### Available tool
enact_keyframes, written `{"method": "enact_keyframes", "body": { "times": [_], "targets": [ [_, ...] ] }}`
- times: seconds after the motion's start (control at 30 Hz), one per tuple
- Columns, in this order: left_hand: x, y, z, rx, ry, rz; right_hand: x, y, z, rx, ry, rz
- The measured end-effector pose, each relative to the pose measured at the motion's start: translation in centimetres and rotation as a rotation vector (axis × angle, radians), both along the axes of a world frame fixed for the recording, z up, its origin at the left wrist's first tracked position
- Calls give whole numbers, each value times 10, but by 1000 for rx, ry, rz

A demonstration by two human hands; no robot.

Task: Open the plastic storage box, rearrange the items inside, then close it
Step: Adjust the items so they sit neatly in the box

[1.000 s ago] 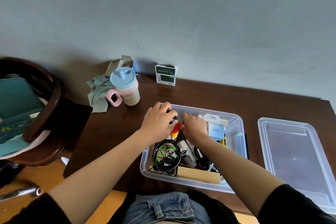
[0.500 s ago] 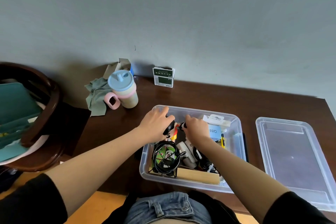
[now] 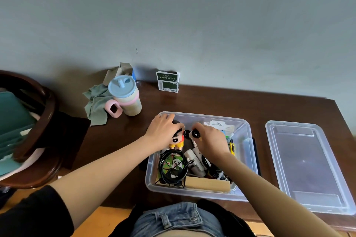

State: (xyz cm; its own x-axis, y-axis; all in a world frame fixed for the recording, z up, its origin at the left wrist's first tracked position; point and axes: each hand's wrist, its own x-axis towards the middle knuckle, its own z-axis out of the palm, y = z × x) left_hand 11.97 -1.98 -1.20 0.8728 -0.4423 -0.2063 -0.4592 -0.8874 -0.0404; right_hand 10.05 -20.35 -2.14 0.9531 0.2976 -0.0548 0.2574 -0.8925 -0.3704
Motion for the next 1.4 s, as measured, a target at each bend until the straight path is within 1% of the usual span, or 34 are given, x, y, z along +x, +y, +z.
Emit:
{"method": "enact_keyframes", "body": {
  "times": [0.07,0.17,0.23,0.33,0.4,0.43,0.47,0.53,0.57,0.6,0.7,0.77,0.83,0.9,1.07,1.2,1.4],
  "targets": [
    [0,0,-1,21,0,-5,-3,-12,20,89,39,-33],
    [-1,-1,-2,45,-4,-7,-8,-46,44,49,220,-27],
    [-3,-2,-2,48,-4,-1,-15,-71,50,-62,346,-23],
    [-6,-3,-2,24,-9,-2,-28,-91,48,-264,483,-3],
    [-6,-3,-3,13,-13,-16,-34,-92,44,-375,522,32],
    [-6,-2,-3,8,-12,-21,-34,-88,43,-380,502,29],
    [-6,-2,-4,-3,-8,-24,-32,-81,44,-332,468,10],
    [-5,-1,-5,-27,9,-40,-24,-59,45,-172,407,-46],
    [-6,0,-5,-34,21,-58,-18,-45,43,-128,388,-53],
    [-6,1,-6,-41,30,-76,-12,-29,40,-126,370,-42],
    [-7,4,-7,-114,38,-69,8,14,25,-268,303,-7],
    [-8,5,-7,-163,28,-60,19,35,12,-385,300,14],
    [-9,4,-7,-143,7,-68,28,45,-3,-483,333,33],
    [-9,3,-9,-109,-5,-74,34,49,-15,-540,372,37],
    [-11,3,-13,-149,-5,-51,33,51,-31,-584,380,58],
    [-11,4,-14,-168,0,-55,31,52,-25,-598,352,105],
    [-10,6,-18,-163,-1,-72,11,22,11,-433,220,65]
  ]
}}
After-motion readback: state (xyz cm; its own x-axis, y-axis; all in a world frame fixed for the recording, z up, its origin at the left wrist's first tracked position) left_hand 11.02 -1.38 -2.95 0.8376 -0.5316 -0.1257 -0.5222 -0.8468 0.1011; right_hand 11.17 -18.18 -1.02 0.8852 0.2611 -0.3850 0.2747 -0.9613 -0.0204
